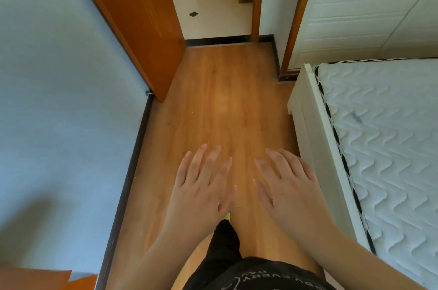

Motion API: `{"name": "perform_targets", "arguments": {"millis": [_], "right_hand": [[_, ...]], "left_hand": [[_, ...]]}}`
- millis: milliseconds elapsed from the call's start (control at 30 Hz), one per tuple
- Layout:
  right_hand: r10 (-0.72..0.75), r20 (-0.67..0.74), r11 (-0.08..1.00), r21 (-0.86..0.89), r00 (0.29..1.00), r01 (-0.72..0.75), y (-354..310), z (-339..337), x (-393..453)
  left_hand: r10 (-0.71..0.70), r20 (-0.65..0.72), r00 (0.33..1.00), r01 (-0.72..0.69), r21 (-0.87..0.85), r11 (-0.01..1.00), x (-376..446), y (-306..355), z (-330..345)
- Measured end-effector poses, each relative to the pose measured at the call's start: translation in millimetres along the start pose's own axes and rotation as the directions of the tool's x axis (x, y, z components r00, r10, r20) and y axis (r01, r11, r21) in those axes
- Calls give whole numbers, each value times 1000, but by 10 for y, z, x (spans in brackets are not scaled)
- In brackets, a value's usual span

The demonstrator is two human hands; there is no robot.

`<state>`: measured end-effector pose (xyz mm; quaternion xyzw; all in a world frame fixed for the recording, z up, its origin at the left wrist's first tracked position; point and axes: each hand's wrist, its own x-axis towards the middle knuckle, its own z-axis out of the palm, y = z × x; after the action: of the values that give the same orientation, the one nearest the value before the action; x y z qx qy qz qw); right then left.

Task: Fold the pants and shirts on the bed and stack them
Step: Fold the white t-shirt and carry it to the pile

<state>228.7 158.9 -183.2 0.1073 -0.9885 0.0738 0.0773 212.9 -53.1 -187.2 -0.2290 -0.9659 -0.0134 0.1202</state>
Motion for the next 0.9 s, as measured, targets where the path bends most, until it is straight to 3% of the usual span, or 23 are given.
{"name": "perform_targets", "arguments": {"millis": [133, 400, 733, 900], "right_hand": [[-14, 14, 999, -39, 1000, 15, 18, 143, 771], [70, -109, 997, -13, 992, -71, 134, 221, 1949], [235, -125, 962, -115, 964, -250, 1164, 511, 3220], [270, -94, 957, -84, 958, -278, 1751, 580, 3834]], "left_hand": [[-4, 50, 999, 5, -3, 1000, 592, -523, 195], [81, 106, 991, -76, -50, 996, 1905, -1336, 282], [260, 149, 954, -255, -48, 966, 3910, -1375, 720], [233, 189, 954, -212, -123, 969, 4767, -1277, 868]]}}
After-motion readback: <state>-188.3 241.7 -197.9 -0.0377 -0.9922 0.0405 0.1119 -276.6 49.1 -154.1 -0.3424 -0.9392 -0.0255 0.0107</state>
